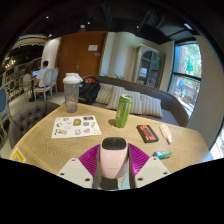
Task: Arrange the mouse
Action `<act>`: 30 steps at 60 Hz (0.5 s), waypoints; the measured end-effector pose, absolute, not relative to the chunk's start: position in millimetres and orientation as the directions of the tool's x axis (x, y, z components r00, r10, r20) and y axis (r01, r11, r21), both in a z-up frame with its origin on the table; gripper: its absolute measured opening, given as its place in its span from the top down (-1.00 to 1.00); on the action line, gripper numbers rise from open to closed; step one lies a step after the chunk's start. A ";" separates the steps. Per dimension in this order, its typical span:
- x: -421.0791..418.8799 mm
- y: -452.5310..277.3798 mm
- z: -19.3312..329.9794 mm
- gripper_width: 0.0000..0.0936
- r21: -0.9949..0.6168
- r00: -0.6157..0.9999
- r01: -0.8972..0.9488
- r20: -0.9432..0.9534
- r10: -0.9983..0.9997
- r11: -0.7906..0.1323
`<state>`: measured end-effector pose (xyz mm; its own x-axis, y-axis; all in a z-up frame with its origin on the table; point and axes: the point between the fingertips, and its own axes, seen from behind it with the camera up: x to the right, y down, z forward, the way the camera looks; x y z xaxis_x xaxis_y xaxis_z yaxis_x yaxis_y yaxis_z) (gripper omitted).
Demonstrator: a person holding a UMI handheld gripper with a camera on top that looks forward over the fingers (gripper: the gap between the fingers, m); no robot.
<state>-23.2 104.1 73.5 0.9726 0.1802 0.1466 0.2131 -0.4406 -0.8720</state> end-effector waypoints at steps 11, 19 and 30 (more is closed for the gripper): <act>73.8 48.9 140.4 0.12 -0.926 0.990 0.139 0.125 0.062 -0.352; 147.6 22.1 92.6 0.12 -0.888 0.998 0.033 0.055 -0.036 -0.458; 168.6 3.8 11.1 0.12 -0.826 0.999 -0.024 -0.006 -0.033 -0.564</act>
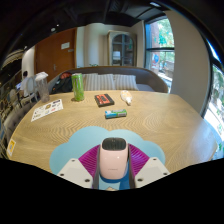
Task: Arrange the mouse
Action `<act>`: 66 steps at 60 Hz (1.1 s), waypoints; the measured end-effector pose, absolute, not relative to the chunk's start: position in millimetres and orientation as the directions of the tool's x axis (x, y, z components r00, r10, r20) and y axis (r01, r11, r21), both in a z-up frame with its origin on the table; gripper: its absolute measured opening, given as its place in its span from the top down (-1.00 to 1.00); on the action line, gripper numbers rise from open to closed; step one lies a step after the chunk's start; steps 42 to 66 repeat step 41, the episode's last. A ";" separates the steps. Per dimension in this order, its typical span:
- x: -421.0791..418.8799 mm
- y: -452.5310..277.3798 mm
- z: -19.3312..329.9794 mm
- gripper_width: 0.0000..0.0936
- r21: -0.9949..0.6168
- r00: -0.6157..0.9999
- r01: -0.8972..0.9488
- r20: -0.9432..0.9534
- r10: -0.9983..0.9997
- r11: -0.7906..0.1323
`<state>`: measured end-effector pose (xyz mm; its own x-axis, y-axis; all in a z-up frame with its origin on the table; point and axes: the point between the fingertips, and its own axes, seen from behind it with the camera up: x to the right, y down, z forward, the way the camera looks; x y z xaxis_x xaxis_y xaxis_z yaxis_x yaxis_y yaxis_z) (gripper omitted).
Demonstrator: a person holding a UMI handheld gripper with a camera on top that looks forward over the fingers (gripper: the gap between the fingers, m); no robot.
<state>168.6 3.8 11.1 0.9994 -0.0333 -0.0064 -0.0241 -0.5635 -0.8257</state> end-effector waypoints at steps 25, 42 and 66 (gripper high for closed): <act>157.8 -13.8 1.5 -0.79 -0.821 0.998 -0.045 -0.059 0.007 -0.569; 171.7 -79.5 11.7 -0.80 -0.826 0.997 -0.066 -0.074 -0.008 -0.560; 171.7 -79.5 11.7 -0.80 -0.826 0.997 -0.066 -0.074 -0.008 -0.560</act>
